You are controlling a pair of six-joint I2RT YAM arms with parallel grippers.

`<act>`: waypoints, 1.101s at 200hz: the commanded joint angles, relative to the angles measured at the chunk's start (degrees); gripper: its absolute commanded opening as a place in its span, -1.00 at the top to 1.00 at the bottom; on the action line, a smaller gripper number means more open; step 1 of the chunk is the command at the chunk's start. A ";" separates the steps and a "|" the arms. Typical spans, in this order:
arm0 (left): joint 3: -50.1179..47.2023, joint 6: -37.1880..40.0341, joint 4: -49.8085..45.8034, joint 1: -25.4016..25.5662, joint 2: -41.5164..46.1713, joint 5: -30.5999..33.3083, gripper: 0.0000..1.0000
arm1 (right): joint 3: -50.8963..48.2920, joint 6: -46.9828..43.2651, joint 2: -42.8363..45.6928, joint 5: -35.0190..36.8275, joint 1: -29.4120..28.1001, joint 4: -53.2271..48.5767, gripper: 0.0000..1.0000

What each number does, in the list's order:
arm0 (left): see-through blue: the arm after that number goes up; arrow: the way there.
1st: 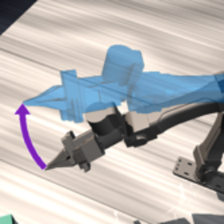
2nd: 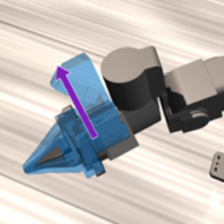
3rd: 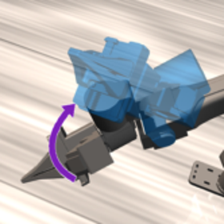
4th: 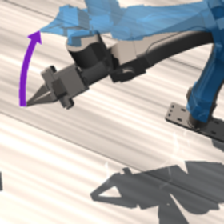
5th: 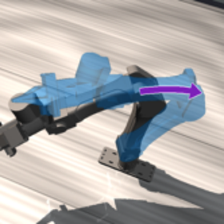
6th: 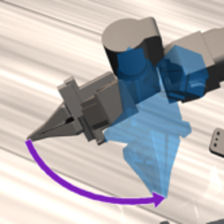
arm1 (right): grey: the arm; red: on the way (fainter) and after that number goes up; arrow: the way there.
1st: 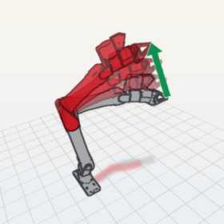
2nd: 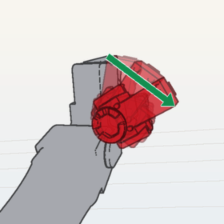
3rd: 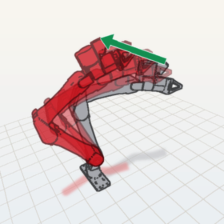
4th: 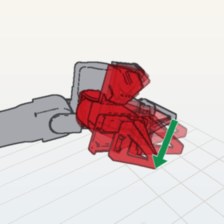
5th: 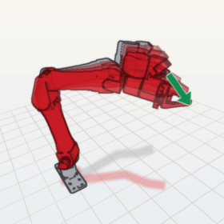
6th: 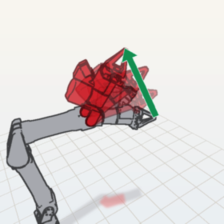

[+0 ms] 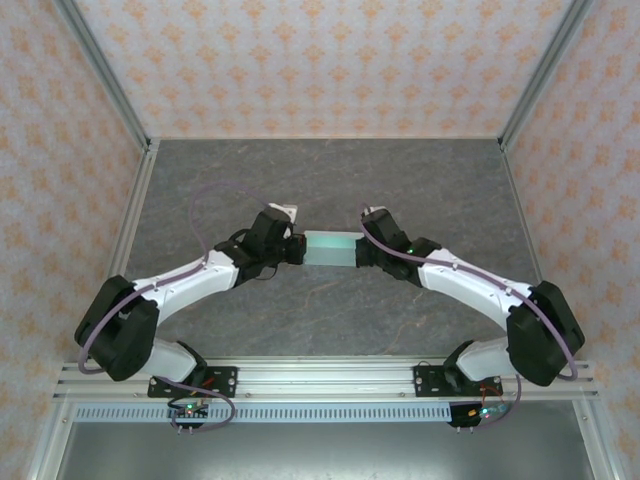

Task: Fold the paper box

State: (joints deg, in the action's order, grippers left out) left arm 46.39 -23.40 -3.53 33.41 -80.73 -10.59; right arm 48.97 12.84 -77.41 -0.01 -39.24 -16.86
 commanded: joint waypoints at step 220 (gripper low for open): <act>5.36 -18.41 3.31 -4.31 -3.91 -13.15 -0.20 | -0.18 0.52 2.05 3.93 -0.44 -3.16 0.96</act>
State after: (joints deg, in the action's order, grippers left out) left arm 51.07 -38.35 -4.38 29.45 -83.99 -21.58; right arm 47.99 12.86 -76.25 1.78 -39.24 -17.12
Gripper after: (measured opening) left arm 0.610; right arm 0.045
